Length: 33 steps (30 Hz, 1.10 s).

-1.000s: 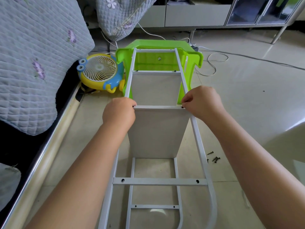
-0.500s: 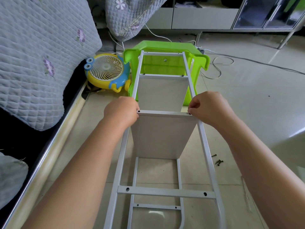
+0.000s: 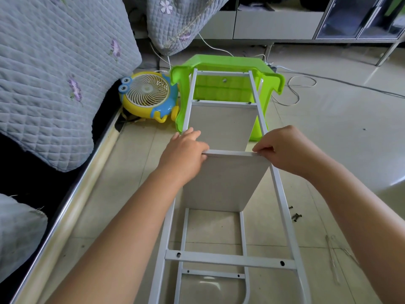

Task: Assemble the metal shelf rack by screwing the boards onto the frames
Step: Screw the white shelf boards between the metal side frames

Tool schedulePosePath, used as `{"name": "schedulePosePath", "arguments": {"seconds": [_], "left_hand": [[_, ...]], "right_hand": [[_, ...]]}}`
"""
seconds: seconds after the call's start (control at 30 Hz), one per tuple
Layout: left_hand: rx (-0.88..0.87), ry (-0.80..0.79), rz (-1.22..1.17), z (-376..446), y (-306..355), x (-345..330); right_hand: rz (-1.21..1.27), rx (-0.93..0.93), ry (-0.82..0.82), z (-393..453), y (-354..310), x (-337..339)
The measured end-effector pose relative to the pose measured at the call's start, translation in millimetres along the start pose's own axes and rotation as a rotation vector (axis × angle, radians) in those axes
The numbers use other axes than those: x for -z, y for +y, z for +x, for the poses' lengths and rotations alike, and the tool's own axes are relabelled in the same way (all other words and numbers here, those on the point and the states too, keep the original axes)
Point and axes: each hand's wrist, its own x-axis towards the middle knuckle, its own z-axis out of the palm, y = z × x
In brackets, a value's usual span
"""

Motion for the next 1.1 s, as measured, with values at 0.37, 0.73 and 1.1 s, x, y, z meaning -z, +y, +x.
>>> {"name": "schedulePosePath", "arguments": {"seconds": [0.37, 0.73, 1.1], "left_hand": [[0.023, -0.04, -0.063, 3, -1, 2], [-0.056, -0.096, 0.057, 4, 49, -1], [-0.027, -0.082, 0.203, 1, 80, -25]], "right_hand": [[0.053, 0.071, 0.138, -2, 10, -11], [0.451, -0.084, 0.167, -12, 35, -7], [0.131, -0.87, -0.316, -121, 172, -140]]}}
